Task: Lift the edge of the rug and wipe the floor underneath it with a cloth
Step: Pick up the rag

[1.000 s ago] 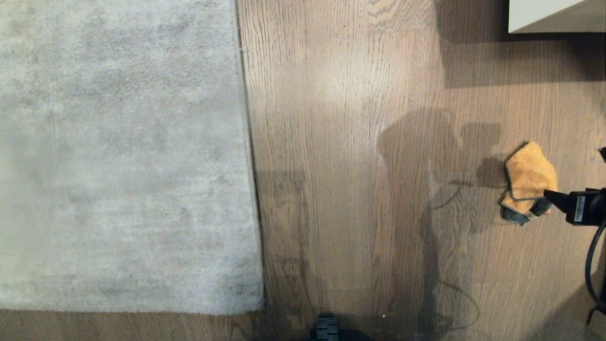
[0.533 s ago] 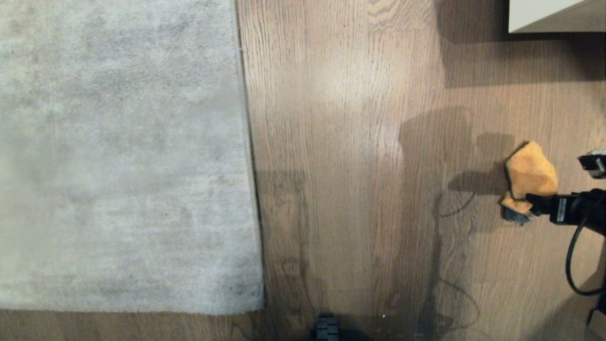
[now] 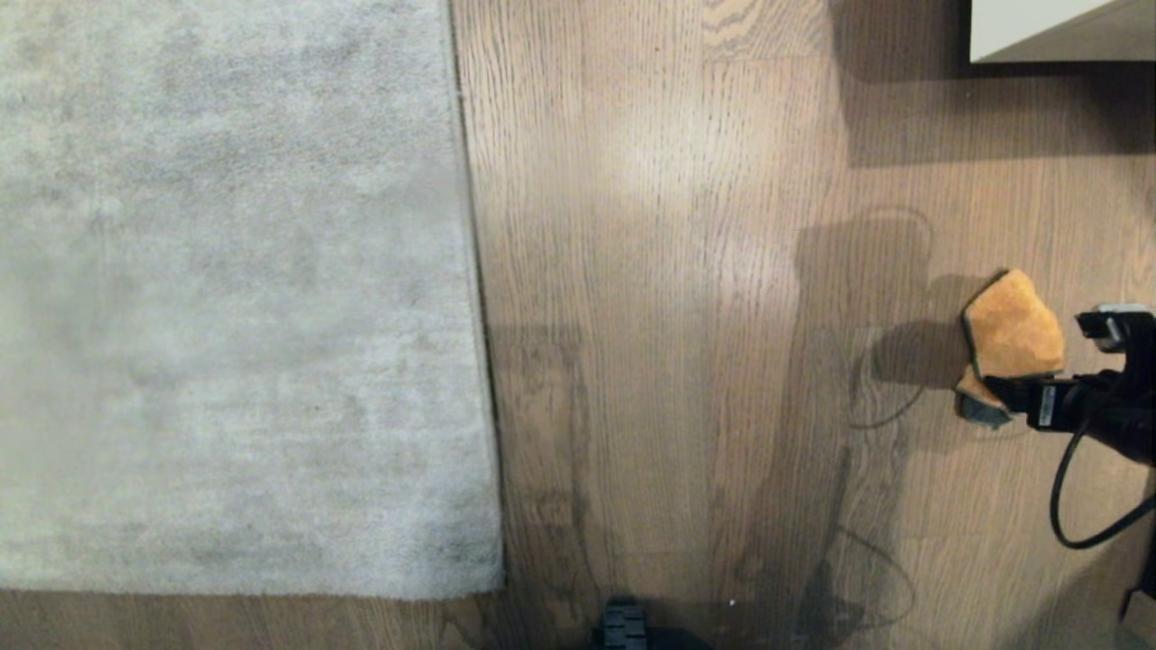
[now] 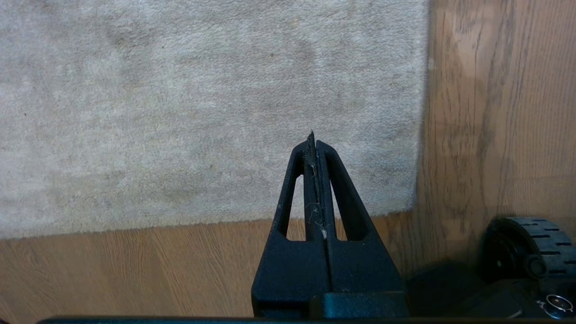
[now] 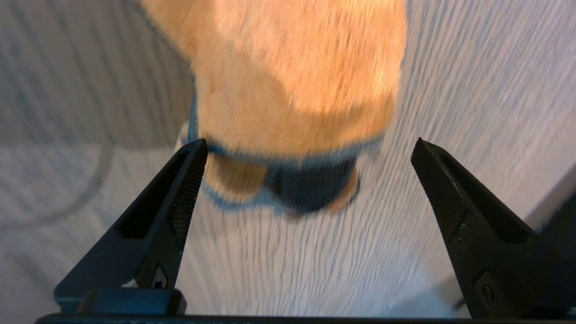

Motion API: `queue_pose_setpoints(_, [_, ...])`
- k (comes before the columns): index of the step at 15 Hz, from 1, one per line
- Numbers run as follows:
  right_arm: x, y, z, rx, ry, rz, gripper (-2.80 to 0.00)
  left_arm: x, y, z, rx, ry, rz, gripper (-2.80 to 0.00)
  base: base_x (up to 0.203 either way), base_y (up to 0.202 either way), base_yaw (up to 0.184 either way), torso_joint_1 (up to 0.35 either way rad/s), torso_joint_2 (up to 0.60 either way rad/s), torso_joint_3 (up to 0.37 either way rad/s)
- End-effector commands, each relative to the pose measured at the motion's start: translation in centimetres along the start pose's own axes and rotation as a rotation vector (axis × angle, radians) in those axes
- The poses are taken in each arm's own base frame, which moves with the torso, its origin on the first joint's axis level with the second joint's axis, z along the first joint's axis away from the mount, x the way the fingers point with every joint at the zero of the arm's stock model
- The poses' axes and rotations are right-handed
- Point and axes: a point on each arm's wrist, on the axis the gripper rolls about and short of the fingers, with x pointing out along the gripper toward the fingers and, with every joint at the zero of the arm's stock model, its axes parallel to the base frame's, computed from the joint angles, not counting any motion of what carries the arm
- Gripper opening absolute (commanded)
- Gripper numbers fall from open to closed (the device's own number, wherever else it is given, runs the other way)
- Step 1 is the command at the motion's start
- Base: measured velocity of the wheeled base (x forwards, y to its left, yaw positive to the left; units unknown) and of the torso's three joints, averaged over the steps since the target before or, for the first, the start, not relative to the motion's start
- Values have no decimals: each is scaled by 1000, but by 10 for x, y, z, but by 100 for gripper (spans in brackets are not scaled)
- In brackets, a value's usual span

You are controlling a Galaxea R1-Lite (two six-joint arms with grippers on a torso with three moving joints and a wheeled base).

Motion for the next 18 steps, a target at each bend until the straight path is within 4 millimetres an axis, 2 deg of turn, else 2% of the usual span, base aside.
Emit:
queue_pose_setpoints(1, [9, 1, -7, 0, 20, 8, 0, 0, 0, 0, 0, -2, 0, -280, 0, 0, 0, 0, 0, 0])
queue_pose_setpoints(14, [24, 0, -2, -4, -4, 35, 0, 0, 0, 0, 0, 0, 0, -280, 0, 0, 0, 0, 0, 0])
queue_pose_setpoints(18, [31, 1, -6, -8, 7, 42, 0, 0, 0, 0, 0, 0, 0, -280, 0, 0, 0, 0, 0, 0])
